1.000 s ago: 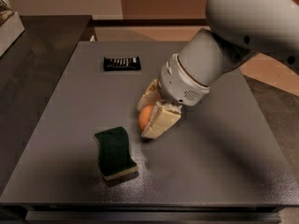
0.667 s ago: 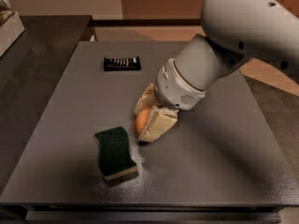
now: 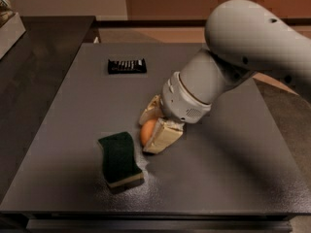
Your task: Move orange near sponge
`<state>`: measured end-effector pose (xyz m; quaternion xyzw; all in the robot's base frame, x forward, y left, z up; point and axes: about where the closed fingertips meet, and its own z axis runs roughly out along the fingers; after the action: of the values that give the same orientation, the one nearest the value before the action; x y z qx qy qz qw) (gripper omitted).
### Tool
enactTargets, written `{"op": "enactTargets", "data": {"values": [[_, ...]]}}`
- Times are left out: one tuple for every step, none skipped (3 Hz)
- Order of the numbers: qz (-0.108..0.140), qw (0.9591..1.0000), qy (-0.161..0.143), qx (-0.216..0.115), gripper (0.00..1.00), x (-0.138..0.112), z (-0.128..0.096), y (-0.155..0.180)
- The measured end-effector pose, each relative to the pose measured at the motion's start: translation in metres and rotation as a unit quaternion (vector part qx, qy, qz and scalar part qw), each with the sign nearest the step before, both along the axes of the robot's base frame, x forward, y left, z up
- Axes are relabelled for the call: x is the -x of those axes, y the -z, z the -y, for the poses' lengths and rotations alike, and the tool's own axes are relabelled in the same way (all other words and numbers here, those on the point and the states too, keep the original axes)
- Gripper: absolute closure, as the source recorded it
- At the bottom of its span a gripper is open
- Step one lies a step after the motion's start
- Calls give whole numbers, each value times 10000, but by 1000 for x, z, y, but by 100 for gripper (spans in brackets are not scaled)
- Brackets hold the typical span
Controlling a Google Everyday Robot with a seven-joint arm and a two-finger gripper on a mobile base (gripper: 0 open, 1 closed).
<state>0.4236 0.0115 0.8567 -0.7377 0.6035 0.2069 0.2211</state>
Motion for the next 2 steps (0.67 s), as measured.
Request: {"op": "enactTargets", "data": {"values": [[-55,10000,-33,-13,13,3,-2,7],[-45,10000,-47,-5,0,4,-3,6]]}}
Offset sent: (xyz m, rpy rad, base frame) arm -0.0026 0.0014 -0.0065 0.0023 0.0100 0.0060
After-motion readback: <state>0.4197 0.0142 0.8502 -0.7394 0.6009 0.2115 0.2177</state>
